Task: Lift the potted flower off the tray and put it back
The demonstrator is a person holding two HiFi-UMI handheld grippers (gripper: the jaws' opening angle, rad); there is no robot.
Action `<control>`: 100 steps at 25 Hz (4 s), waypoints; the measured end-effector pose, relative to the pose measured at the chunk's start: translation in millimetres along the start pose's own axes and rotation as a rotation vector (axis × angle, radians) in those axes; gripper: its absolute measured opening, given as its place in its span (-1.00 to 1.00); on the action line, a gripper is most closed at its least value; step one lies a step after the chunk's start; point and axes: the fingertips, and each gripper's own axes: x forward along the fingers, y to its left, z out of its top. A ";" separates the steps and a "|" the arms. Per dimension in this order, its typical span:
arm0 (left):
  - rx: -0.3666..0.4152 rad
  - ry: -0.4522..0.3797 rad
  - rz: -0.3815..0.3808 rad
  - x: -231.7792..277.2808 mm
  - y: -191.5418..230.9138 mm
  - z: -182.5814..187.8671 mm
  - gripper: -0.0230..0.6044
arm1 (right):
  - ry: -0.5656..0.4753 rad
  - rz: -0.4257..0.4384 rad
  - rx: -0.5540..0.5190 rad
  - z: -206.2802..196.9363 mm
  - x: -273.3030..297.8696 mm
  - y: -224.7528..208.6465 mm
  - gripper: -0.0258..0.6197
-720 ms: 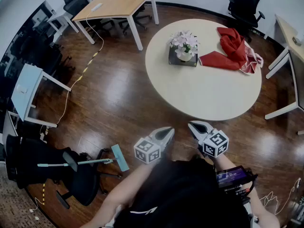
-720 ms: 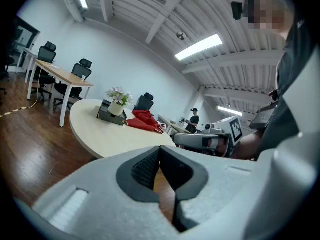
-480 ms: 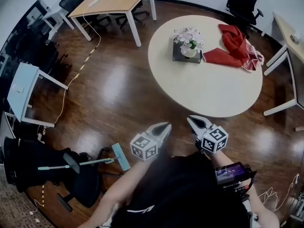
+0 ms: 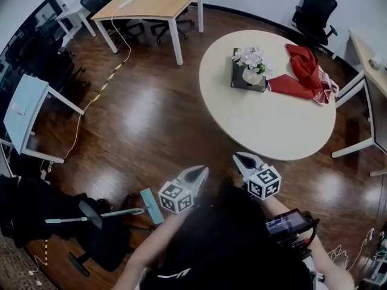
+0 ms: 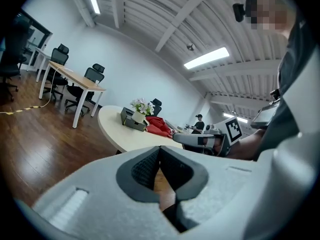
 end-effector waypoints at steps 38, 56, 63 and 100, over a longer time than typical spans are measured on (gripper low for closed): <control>0.063 0.237 -0.114 176.3 199.7 172.4 -0.91 | -0.102 -0.550 0.319 110.3 185.6 -287.3 -0.25; 0.094 0.329 -0.264 181.4 293.5 226.9 -0.91 | -0.112 -0.953 0.385 123.1 210.1 -383.6 0.91; 0.084 0.339 -0.253 178.3 311.3 231.2 -0.91 | -0.095 -1.011 0.360 121.6 208.1 -409.4 0.91; 0.094 0.277 -0.139 204.3 246.9 213.5 -0.91 | -0.097 -0.675 0.322 137.5 205.2 -410.2 0.81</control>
